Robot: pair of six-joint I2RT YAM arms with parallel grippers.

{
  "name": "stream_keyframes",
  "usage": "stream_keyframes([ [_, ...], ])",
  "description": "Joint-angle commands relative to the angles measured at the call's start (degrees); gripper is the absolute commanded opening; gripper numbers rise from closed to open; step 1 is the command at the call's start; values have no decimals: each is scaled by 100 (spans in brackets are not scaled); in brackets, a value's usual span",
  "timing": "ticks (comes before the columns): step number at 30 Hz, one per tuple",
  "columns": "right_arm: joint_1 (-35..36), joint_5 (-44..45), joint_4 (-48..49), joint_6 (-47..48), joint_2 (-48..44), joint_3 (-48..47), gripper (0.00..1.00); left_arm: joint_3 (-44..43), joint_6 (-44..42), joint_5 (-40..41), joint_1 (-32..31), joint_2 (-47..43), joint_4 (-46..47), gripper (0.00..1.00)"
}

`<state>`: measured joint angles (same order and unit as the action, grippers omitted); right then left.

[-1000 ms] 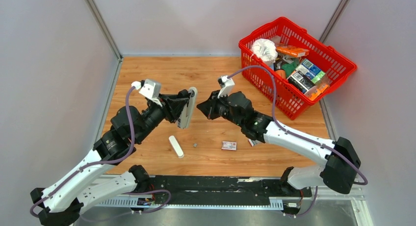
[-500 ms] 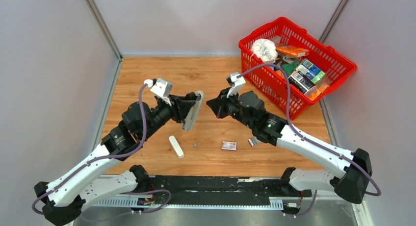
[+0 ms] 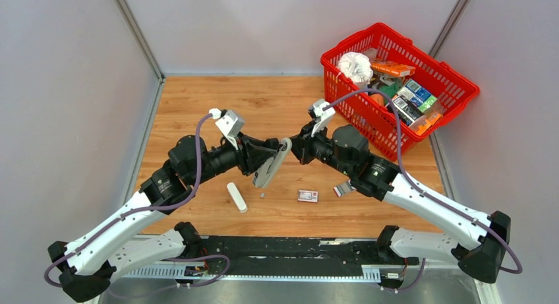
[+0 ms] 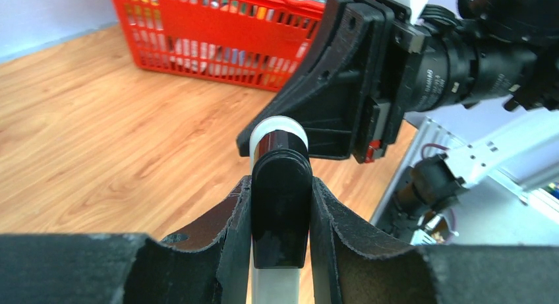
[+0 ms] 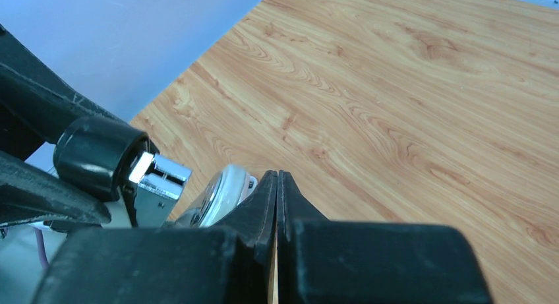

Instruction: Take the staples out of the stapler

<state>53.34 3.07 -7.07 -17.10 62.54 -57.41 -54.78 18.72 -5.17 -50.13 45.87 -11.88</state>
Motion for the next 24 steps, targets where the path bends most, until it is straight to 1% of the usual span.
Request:
stream_keyframes([
  [1,-52,-113,-14,190,-190,-42,0,-226,167,-836,3,-87,844,0],
  [4,-43,-210,13,85,-129,-104,0,-191,246,-1003,3,-52,950,0],
  [6,-52,-560,65,-47,-59,-148,0,-121,255,-1021,3,1,1029,0],
  [13,-43,-1273,355,-478,144,-270,0,-68,194,-1056,3,220,1127,0],
  [16,-34,-1528,119,-548,284,-534,0,-94,150,-1126,3,335,1083,0],
  [24,36,-2012,-49,-557,636,-1088,0,-287,26,-1856,3,792,731,0],
])
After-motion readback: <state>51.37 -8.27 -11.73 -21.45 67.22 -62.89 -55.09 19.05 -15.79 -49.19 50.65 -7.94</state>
